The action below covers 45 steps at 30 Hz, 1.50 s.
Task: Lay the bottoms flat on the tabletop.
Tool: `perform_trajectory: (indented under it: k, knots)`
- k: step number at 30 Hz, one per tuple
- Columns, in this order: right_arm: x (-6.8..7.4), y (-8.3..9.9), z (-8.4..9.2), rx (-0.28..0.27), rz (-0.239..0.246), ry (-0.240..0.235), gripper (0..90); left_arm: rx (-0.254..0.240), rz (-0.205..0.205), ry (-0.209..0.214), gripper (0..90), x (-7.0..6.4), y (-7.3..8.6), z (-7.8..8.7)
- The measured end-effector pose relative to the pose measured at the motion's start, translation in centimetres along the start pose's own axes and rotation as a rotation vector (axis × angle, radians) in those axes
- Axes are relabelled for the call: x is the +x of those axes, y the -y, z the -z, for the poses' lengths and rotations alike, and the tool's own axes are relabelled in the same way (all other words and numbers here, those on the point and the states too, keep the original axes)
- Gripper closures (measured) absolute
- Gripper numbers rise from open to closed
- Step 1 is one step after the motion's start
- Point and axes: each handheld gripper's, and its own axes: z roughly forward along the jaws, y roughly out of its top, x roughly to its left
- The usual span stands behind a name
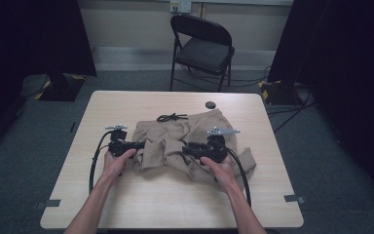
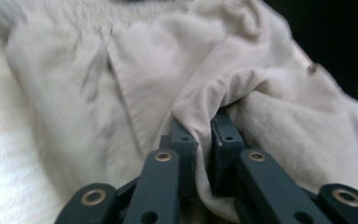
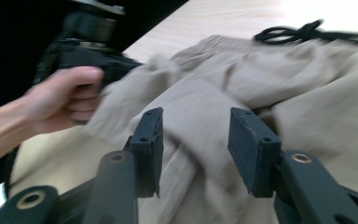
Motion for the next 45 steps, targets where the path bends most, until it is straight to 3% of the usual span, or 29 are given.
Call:
perform_trajectory:
  k: [2, 6, 7, 12, 16, 18, 19, 21, 23, 25, 26, 27, 30, 31, 34, 36, 37, 39, 40, 42, 43, 45]
  knots:
    - [0.7, 1.0, -0.1, 0.035, 0.022, -0.005, 52.7, 0.0, 0.014, -0.011, 79.1, 0.1, 0.3, 0.0]
    - [1.4, 2.5, 0.2, 0.062, 0.031, -0.028, 51.8, -0.009, 0.0, -0.008, 69.2, -0.2, 0.2, 0.6]
    - [1.8, 3.5, 0.3, 0.09, 0.045, -0.035, 51.5, -0.013, -0.012, -0.006, 67.1, -0.3, 0.1, 0.9]
    - [2.2, 5.1, 0.6, 0.125, 0.065, -0.015, 47.5, -0.057, -0.067, 0.013, 63.8, -1.2, -0.4, 3.2]
    - [2.2, 5.8, 0.0, 0.165, 0.072, -0.007, 47.0, -0.07, -0.081, 0.02, 64.4, -1.6, -0.4, 4.0]
    - [2.3, 6.1, -0.6, 0.185, 0.075, -0.014, 51.3, -0.089, -0.087, 0.029, 64.5, -1.7, -0.3, 4.6]
    - [2.4, 6.1, -1.2, 0.204, 0.09, -0.047, 70.9, -0.105, -0.091, 0.032, 64.4, -2.0, -0.2, 5.0]
    - [2.6, 5.7, -1.5, 0.19, 0.086, -0.074, 86.2, -0.114, -0.107, 0.056, 65.3, -2.6, -0.1, 5.6]
    - [2.7, 4.8, -1.3, 0.148, 0.078, -0.102, 89.4, -0.118, -0.159, 0.103, 66.1, -3.9, 0.2, 6.0]
    - [2.7, 3.4, -1.0, 0.096, 0.077, -0.101, 89.9, -0.112, -0.176, 0.111, 66.3, -4.3, 0.3, 6.1]
    - [2.5, 2.4, -0.8, 0.067, 0.072, -0.091, 90.0, -0.085, -0.203, 0.134, 65.7, -5.4, 0.6, 5.8]
    - [2.3, 1.6, -0.5, 0.039, 0.066, -0.085, 90.0, -0.078, -0.212, 0.124, 64.6, -5.6, 0.8, 5.7]
    - [1.1, -0.3, 0.0, -0.033, 0.031, -0.058, 90.0, -0.061, -0.208, 0.117, 55.8, -5.7, 1.3, 5.0]
    - [0.5, -1.0, 0.3, -0.049, 0.02, -0.037, 90.0, -0.049, -0.188, 0.108, 52.6, -5.5, 1.9, 4.2]
    - [-0.8, -2.1, 0.5, -0.069, -0.001, 0.012, 90.0, -0.033, -0.185, 0.094, 46.0, -5.4, 2.5, 3.4]
    - [-1.5, -2.4, 0.5, -0.072, -0.011, 0.033, 90.0, -0.02, -0.178, 0.065, 43.3, -5.4, 2.7, 2.5]
    - [-2.8, -2.6, 0.4, -0.073, -0.037, 0.062, 90.0, 0.008, -0.205, -0.019, 41.8, -5.2, 2.7, 1.7]
    - [-3.2, -2.6, 0.4, -0.072, -0.047, 0.078, 90.0, 0.018, -0.19, -0.033, 40.9, -4.8, 2.8, 1.1]
    - [-4.4, -2.3, 0.3, -0.052, -0.065, 0.127, 90.0, 0.017, -0.165, -0.063, 44.7, -3.9, 2.9, 0.5]
    - [-4.7, -2.0, 0.2, -0.034, -0.066, 0.146, 90.0, 0.006, -0.143, -0.056, 48.7, -3.3, 3.0, 0.3]
    - [-5.8, -0.9, -0.1, 0.011, -0.091, 0.183, 90.0, -0.013, -0.111, -0.046, 51.6, -2.5, 3.1, 0.0]
    - [-6.8, 0.5, -0.5, 0.039, -0.124, 0.202, 89.8, -0.02, -0.102, -0.039, 55.8, -2.1, 3.0, 0.0]
